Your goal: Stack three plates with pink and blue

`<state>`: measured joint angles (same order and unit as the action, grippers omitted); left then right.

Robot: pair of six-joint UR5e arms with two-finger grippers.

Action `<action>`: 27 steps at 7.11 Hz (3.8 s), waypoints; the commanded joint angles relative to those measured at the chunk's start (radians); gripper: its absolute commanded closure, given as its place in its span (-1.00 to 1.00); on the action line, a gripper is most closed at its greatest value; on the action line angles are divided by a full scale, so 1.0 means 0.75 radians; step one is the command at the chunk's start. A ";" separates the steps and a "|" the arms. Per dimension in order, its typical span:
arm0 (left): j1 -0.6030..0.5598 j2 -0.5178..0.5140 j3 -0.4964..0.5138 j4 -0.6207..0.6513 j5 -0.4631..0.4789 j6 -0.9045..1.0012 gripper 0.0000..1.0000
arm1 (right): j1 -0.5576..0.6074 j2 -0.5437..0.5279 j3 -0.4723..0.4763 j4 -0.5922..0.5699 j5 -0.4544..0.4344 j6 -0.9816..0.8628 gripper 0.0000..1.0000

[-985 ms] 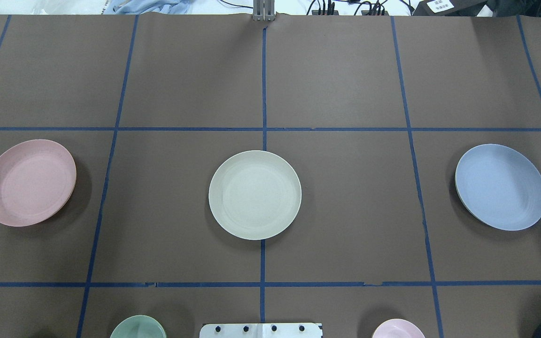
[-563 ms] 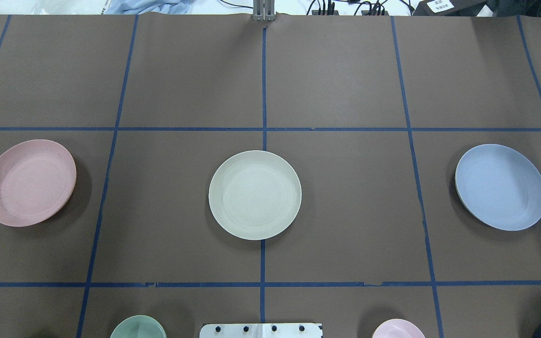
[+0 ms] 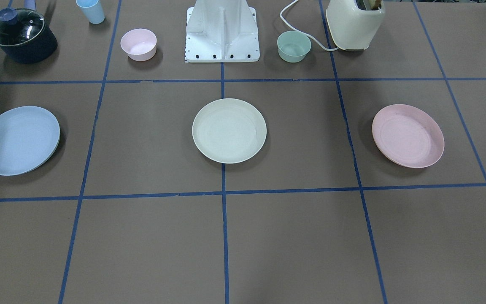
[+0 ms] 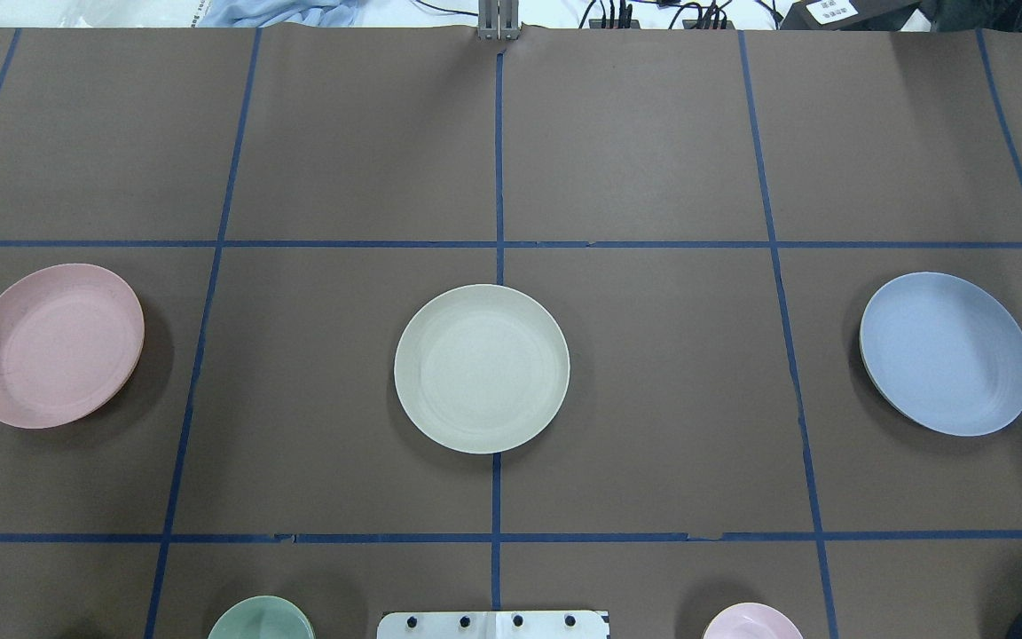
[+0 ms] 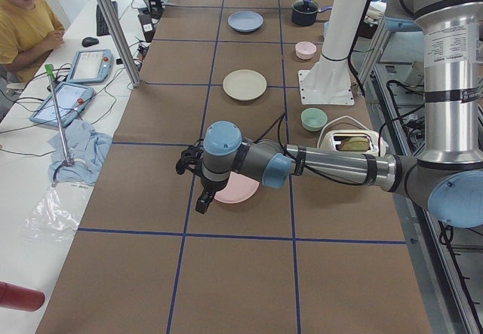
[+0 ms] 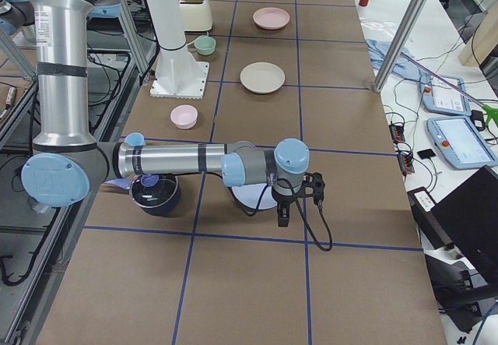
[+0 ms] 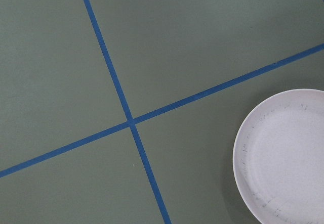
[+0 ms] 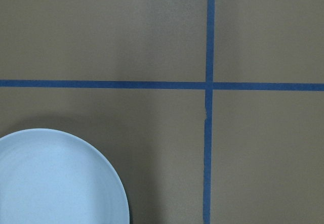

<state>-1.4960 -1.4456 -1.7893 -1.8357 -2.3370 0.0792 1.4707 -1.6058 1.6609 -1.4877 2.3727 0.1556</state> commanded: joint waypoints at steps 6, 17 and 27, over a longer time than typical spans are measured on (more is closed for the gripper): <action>0.381 -0.046 0.382 -0.450 -0.103 -0.445 -0.98 | -0.071 -0.019 -0.010 0.141 0.095 -0.007 -1.00; 0.534 -0.169 0.468 -0.502 -0.124 -0.690 1.00 | -0.077 -0.019 -0.014 0.143 0.095 -0.001 -1.00; 1.121 -0.795 0.218 -0.455 0.046 -1.932 1.00 | -0.114 -0.023 -0.006 0.153 0.103 0.003 -1.00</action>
<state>-0.6857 -2.0164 -1.6464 -2.1758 -2.3369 -1.3556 1.3894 -1.6222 1.6560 -1.3743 2.4474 0.1575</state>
